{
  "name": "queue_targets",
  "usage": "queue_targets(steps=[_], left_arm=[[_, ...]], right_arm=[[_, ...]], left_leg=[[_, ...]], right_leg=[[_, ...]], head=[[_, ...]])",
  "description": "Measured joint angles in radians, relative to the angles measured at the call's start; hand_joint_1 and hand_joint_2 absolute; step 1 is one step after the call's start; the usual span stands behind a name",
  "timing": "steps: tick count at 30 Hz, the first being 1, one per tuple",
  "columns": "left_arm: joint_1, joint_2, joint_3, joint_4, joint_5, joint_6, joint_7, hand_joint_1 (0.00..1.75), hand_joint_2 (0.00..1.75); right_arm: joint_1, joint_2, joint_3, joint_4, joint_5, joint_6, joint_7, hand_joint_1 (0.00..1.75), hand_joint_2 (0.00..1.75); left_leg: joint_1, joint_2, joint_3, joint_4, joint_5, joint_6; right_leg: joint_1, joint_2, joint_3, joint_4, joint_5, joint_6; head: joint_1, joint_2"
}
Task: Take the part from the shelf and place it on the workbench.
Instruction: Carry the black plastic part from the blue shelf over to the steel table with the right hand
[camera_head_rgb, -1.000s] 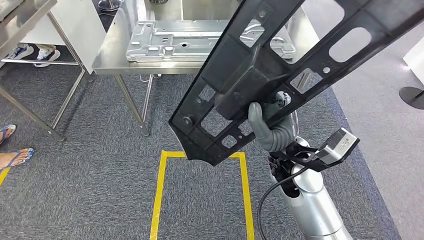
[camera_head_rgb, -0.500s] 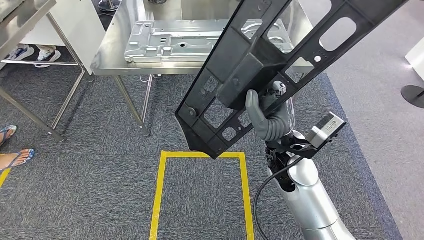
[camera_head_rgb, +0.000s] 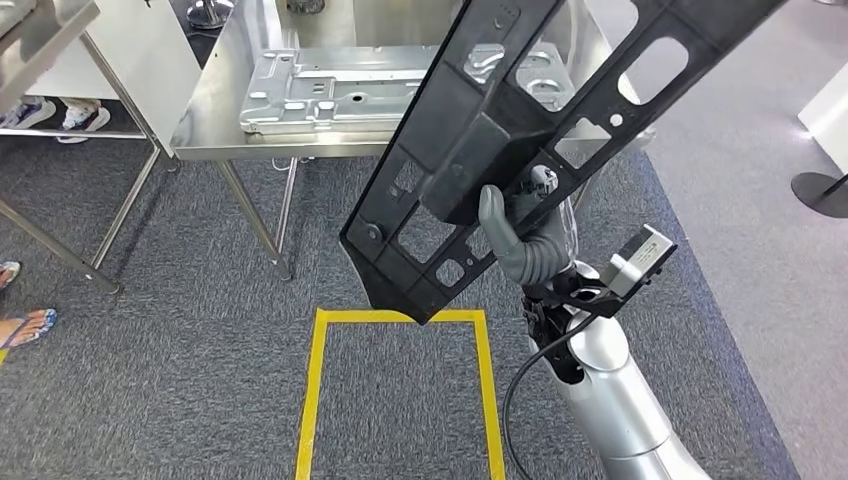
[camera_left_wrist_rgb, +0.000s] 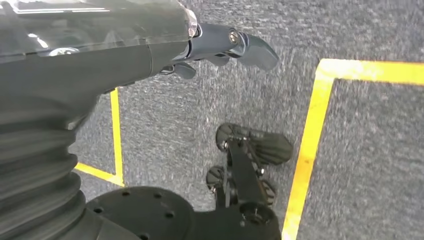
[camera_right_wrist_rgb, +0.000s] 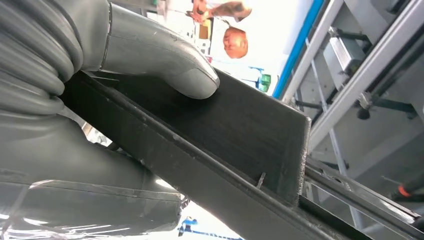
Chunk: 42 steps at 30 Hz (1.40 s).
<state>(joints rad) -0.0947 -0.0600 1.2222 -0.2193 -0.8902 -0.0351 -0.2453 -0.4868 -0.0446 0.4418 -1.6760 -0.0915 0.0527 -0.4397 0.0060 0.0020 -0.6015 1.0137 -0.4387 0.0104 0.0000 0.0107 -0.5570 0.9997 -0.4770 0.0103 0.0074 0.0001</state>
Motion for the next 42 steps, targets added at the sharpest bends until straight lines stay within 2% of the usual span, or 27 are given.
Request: queue_targets(steps=[2,3,5,6,7,8,9,10,12,14,17,19,21,22,23,24,25,27,28,32,34,36,37,38,39,41,42], left_arm=[[0.000,-0.001,0.000,0.000,-0.003,-0.002,0.000,0.00,1.75],[-0.001,-0.001,0.000,0.000,-0.006,-0.004,0.000,0.00,1.75],[-0.002,-0.001,0.000,0.000,-0.010,-0.006,0.000,0.00,1.75],[-0.002,-0.001,0.000,0.000,-0.010,-0.006,0.000,0.00,1.75],[-0.002,0.000,0.000,0.000,-0.010,-0.006,0.001,0.00,1.75],[-0.001,0.000,0.000,0.000,-0.010,-0.006,0.001,0.00,1.75],[-0.001,0.000,0.000,0.000,-0.010,-0.006,0.002,0.00,1.75],[-0.001,0.000,0.000,0.000,-0.010,-0.006,0.002,0.00,1.75],[-0.001,0.000,0.000,0.000,-0.010,-0.007,0.001,0.00,1.75],[-0.001,0.000,0.000,0.000,-0.010,-0.008,-0.001,0.00,1.75],[-0.003,0.002,0.000,0.000,-0.012,-0.017,-0.005,0.00,1.75],[-0.004,0.002,-0.001,0.000,-0.015,-0.023,-0.007,0.00,1.75],[-0.003,0.002,-0.001,0.000,-0.017,-0.026,-0.010,0.00,1.75],[-0.003,0.002,-0.001,0.000,-0.017,-0.026,-0.013,0.00,1.75],[-0.002,0.002,-0.001,0.000,-0.017,-0.026,-0.016,0.00,1.75],[-0.002,0.002,-0.001,0.000,-0.017,-0.026,-0.018,0.00,1.75],[-0.002,0.002,-0.001,0.000,-0.017,-0.026,-0.020,0.00,1.75],[-0.003,0.002,-0.001,0.000,-0.019,-0.027,-0.022,0.00,1.75],[-0.004,0.002,-0.001,0.000,-0.019,-0.027,-0.022,0.00,1.75],[-0.003,0.001,-0.001,0.000,-0.020,-0.025,-0.018,0.00,1.75],[-0.004,0.001,-0.001,0.000,-0.019,-0.024,-0.017,0.00,1.75],[-0.004,0.001,-0.001,0.000,-0.017,-0.024,-0.017,0.00,1.75],[-0.004,0.001,0.000,0.000,-0.016,-0.023,-0.016,0.00,1.75],[-0.004,0.001,0.000,0.000,-0.015,-0.023,-0.016,0.00,1.75],[-0.003,0.001,0.000,0.000,-0.014,-0.023,-0.016,0.00,1.75],[-0.003,-0.001,0.000,0.000,-0.012,-0.022,-0.014,0.00,1.75],[-0.004,-0.002,0.000,0.000,-0.011,-0.022,-0.014,0.00,1.75]], right_arm=[[-0.003,-0.001,0.003,-0.002,-0.022,0.039,-0.002,1.75,1.75],[-0.005,-0.003,0.006,-0.003,-0.036,0.076,-0.004,1.75,1.75],[-0.005,-0.006,0.021,-0.003,-0.044,0.144,-0.007,1.75,1.75],[-0.004,-0.007,0.030,-0.001,-0.035,0.160,-0.007,1.75,1.75],[-0.002,-0.008,0.039,0.002,-0.024,0.165,-0.007,1.75,1.75],[-0.001,-0.008,0.046,0.005,-0.016,0.165,-0.007,1.75,1.75],[-0.001,-0.009,0.051,0.007,-0.012,0.165,-0.007,1.75,1.75],[-0.003,-0.009,0.055,0.009,-0.009,0.166,-0.007,1.75,1.75],[-0.011,-0.010,0.063,0.012,-0.003,0.176,-0.008,1.75,1.75],[-0.021,-0.009,0.080,0.023,0.016,0.201,-0.017,1.75,1.75],[-0.036,-0.009,0.124,0.042,0.055,0.253,-0.054,1.75,1.75],[-0.049,-0.008,0.163,0.049,0.068,0.289,-0.089,1.75,1.75],[-0.059,-0.008,0.203,0.052,0.069,0.313,-0.122,1.75,1.75],[-0.060,-0.008,0.218,0.050,0.067,0.319,-0.132,1.75,1.75],[-0.061,-0.008,0.229,0.047,0.064,0.320,-0.137,1.75,1.75],[-0.061,-0.008,0.235,0.041,0.059,0.319,-0.137,1.75,1.75],[-0.061,-0.008,0.238,0.032,0.052,0.316,-0.136,1.75,1.75],[-0.062,-0.010,0.238,0.011,0.035,0.309,-0.132,1.75,1.75],[-0.062,-0.012,0.238,0.003,0.027,0.306,-0.130,1.75,1.75],[-0.065,-0.021,0.232,-0.008,0.007,0.305,-0.129,1.75,1.75],[-0.070,-0.021,0.230,-0.011,0.001,0.305,-0.129,1.75,1.75],[-0.073,-0.021,0.230,-0.010,-0.004,0.305,-0.129,1.75,1.75],[-0.072,-0.021,0.230,-0.009,-0.006,0.305,-0.129,1.75,1.75],[-0.073,-0.021,0.230,-0.008,-0.007,0.304,-0.128,1.75,1.75],[-0.075,-0.021,0.229,-0.007,-0.011,0.302,-0.128,1.75,1.75],[-0.087,-0.021,0.225,-0.007,-0.026,0.295,-0.123,1.75,1.75],[-0.097,-0.021,0.221,-0.006,-0.039,0.289,-0.121,1.75,1.75]], left_leg=[[0.004,0.001,0.005,-0.007,0.002,0.011],[0.007,0.001,0.008,-0.011,0.002,0.017],[0.006,0.003,0.010,-0.011,-0.001,0.023],[0.006,0.004,0.011,-0.010,-0.003,0.024],[0.006,0.004,0.012,-0.009,-0.005,0.024],[0.006,0.003,0.014,-0.008,-0.008,0.023],[0.006,0.002,0.017,-0.006,-0.011,0.021],[0.006,0.000,0.021,-0.004,-0.016,0.018],[0.004,-0.001,0.024,0.000,-0.023,0.009],[0.002,-0.001,0.024,-0.001,-0.027,-0.003],[0.005,0.001,0.024,0.012,-0.040,-0.020],[0.007,0.001,-0.016,0.099,-0.088,-0.029],[0.007,0.001,-0.087,0.238,-0.144,-0.034],[0.008,0.001,-0.113,0.282,-0.152,-0.035],[0.008,0.001,-0.120,0.287,-0.139,-0.035],[0.008,0.001,-0.105,0.247,-0.106,-0.033],[0.008,0.001,-0.074,0.178,-0.064,-0.031],[0.005,0.000,-0.010,0.047,-0.013,-0.022],[0.004,-0.001,0.005,0.016,-0.007,-0.017],[0.004,-0.001,0.014,-0.001,-0.010,0.008],[0.007,0.000,0.018,-0.007,-0.009,0.018],[0.005,0.001,0.019,-0.007,-0.011,0.023],[0.005,0.001,0.020,-0.006,-0.013,0.024],[0.004,0.000,0.021,-0.006,-0.015,0.024],[0.003,0.000,0.025,-0.005,-0.017,0.024],[0.002,-0.002,0.034,-0.005,-0.023,0.021],[0.000,-0.002,0.036,-0.004,-0.026,0.018]], right_leg=[[-0.001,-0.002,-0.011,0.027,-0.020,0.011],[-0.003,-0.002,-0.033,0.073,-0.045,0.015],[-0.007,-0.004,-0.107,0.212,-0.104,0.021],[-0.009,-0.004,-0.144,0.274,-0.121,0.023],[-0.011,-0.004,-0.165,0.302,-0.117,0.025],[-0.014,-0.005,-0.166,0.290,-0.094,0.026],[-0.015,-0.006,-0.146,0.238,-0.056,0.025],[-0.016,-0.008,-0.114,0.162,-0.014,0.023],[-0.012,-0.011,-0.064,0.045,0.034,0.016],[-0.007,-0.010,-0.053,0.018,0.035,0.008],[-0.011,-0.007,-0.046,0.007,0.037,-0.009],[-0.013,-0.008,-0.038,0.002,0.036,-0.019],[-0.010,-0.009,-0.034,0.002,0.031,-0.025],[-0.008,-0.008,-0.031,0.002,0.029,-0.027],[-0.007,-0.008,-0.028,0.002,0.027,-0.027],[-0.007,-0.007,-0.022,0.002,0.023,-0.026],[-0.007,-0.006,-0.016,0.003,0.019,-0.024],[-0.003,-0.003,-0.008,0.005,0.011,-0.016],[-0.001,-0.003,-0.007,0.006,0.008,-0.011],[-0.002,-0.002,-0.009,0.017,-0.005,0.011],[-0.005,-0.004,-0.046,0.097,-0.050,0.020],[-0.006,-0.005,-0.121,0.239,-0.108,0.026],[-0.007,-0.005,-0.152,0.290,-0.118,0.027],[-0.007,-0.005,-0.165,0.304,-0.109,0.026],[-0.006,-0.005,-0.155,0.273,-0.078,0.023],[-0.003,-0.006,-0.095,0.134,0.001,0.011],[0.000,-0.007,-0.068,0.068,0.027,0.005]], head=[[0.003,0.000],[0.004,0.000],[0.007,0.000],[0.006,0.000],[0.007,0.000],[0.007,0.000],[0.007,0.000],[0.007,0.000],[0.007,0.000],[0.006,0.000],[0.005,0.000],[0.003,0.000],[0.002,0.000],[0.002,0.000],[0.001,0.000],[0.001,0.000],[0.001,0.000],[0.001,0.000],[0.001,0.000],[0.003,0.000],[0.006,0.000],[0.008,0.000],[0.008,0.000],[0.009,0.000],[0.009,0.000],[0.009,0.000],[0.008,0.000]])
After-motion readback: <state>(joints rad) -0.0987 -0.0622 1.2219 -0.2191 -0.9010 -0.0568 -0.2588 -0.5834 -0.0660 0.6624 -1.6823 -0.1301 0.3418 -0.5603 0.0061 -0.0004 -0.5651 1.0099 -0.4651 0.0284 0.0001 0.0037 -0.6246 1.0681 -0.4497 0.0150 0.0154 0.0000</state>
